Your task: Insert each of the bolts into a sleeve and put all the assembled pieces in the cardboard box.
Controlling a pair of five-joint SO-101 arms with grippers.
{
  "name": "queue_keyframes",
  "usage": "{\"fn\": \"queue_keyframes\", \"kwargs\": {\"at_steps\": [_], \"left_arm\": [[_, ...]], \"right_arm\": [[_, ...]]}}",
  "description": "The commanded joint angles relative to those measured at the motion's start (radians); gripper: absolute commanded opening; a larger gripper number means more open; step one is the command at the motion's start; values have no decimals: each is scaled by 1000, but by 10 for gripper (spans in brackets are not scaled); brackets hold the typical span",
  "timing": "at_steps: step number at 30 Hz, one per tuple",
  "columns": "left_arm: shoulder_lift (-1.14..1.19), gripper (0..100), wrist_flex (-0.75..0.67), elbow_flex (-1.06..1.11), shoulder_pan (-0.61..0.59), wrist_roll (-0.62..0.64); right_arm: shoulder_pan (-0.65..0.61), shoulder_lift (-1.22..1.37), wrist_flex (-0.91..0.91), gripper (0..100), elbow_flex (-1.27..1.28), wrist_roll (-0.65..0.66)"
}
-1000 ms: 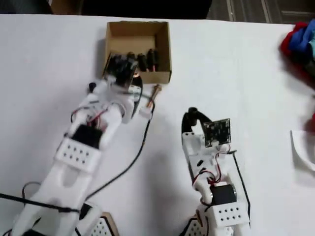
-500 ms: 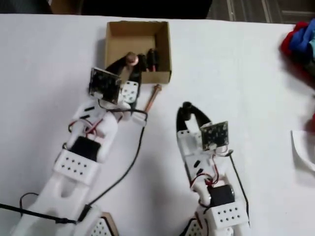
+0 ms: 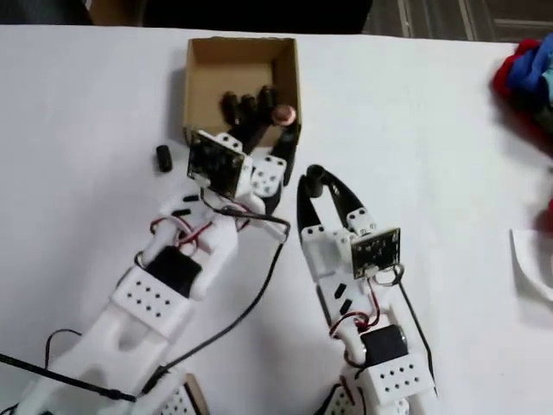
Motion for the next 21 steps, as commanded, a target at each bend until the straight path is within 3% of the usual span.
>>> {"fn": "queue_keyframes", "kwargs": {"at_steps": [1,7,9,15,21], "left_arm": [[46,25,72,-151,5,115],[135,25,381,-371,14,269],[146,25,427,-406,14,287],[152,25,431,-410,14,287],[153,25,407,-407,86,284]], "right_arm": [[5,-18,15,21,11,-3],[35,33,-21,21,11,2],[41,82,-74,21,11,2],[36,219,-239,20,11,3],[16,249,-255,20,9,-2]]}}
